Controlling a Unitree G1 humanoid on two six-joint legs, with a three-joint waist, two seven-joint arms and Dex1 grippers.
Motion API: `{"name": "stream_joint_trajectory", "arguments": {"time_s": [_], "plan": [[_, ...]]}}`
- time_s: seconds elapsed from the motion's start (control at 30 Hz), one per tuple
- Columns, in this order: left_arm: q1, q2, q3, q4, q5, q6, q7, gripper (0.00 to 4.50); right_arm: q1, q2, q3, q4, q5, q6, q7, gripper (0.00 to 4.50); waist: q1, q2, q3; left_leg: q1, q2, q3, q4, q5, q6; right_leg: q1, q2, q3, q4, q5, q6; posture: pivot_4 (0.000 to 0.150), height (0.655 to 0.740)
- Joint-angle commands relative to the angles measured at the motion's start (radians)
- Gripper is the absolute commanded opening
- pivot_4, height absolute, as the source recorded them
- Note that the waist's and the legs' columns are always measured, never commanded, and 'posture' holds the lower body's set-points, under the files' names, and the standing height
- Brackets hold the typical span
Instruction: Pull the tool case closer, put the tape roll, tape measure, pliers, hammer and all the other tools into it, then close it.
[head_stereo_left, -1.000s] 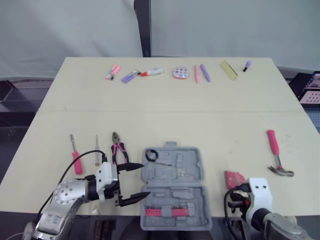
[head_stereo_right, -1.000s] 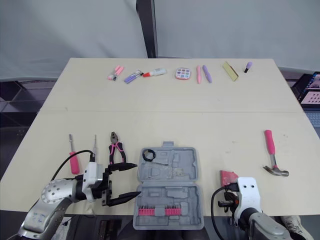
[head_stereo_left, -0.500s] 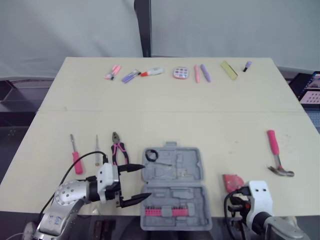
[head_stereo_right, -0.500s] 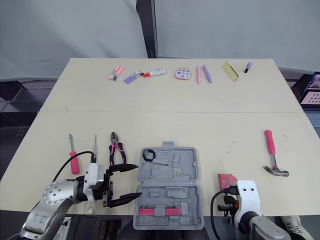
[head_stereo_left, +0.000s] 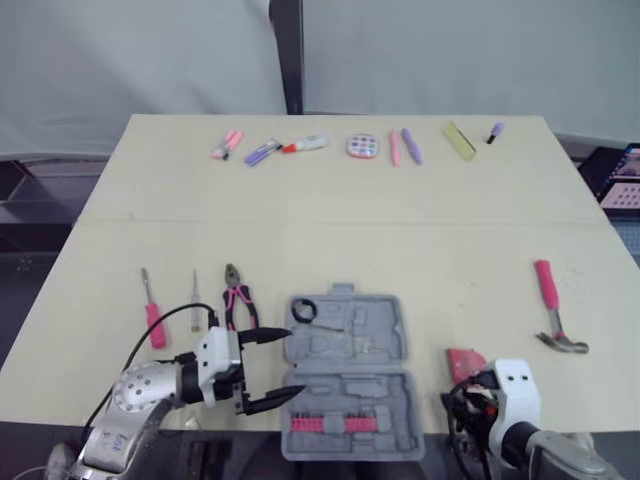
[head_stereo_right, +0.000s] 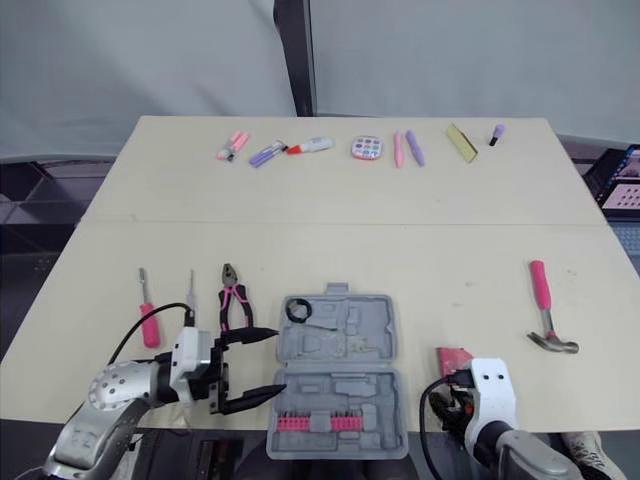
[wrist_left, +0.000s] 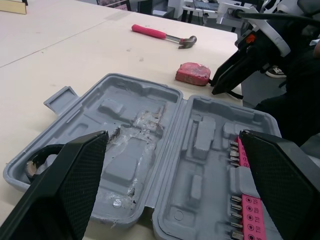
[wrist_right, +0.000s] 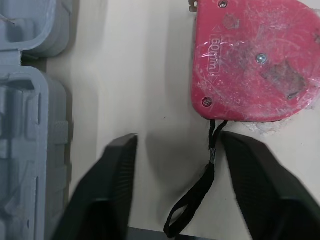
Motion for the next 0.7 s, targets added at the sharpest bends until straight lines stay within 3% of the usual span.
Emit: {"name": "stream_joint_trajectory", "arguments": {"time_s": [0.03, 0.23, 0.4, 0.7], "plan": [[0.01, -0.008, -0.004, -0.012, 0.0, -0.012, 0.008, 4.5, 0.03, -0.02, -0.066, -0.029, 0.017, 0.039, 0.012, 4.39, 0.0, 0.0, 0.0, 0.0, 0.0, 0.0, 0.0, 0.0, 0.0, 0.0, 0.0, 0.0, 0.0, 0.0, 0.0, 0.15, 0.7134], [0.015, -0.013, -0.006, -0.011, -0.006, -0.017, 0.001, 4.5, 0.053, -0.077, -0.146, -0.041, 0.062, 0.072, 0.064, 4.39, -0.002, 0.001, 0.0, 0.0, 0.0, 0.0, 0.0, 0.0, 0.0, 0.0, 0.0, 0.0, 0.0, 0.0, 0.0, 0.15, 0.7134], [0.018, -0.007, 0.003, -0.025, -0.037, -0.016, -0.026, 4.5, 0.091, -0.205, -0.226, 0.019, 0.146, 0.038, 0.229, 4.39, -0.002, 0.001, 0.0, 0.0, 0.0, 0.001, 0.0, 0.0, 0.0, 0.0, 0.001, 0.0, -0.001, 0.0, 0.0, 0.15, 0.7134], [-0.012, 0.051, 0.028, -0.032, -0.068, -0.057, -0.125, 4.5, 0.109, -0.555, -0.275, 0.27, 0.1, -0.397, 0.687, 4.39, -0.001, 0.002, 0.001, 0.001, 0.002, 0.003, 0.0, 0.0, 0.001, 0.007, 0.001, -0.002, -0.01, 0.0, 0.0, 0.15, 0.7134]]}}
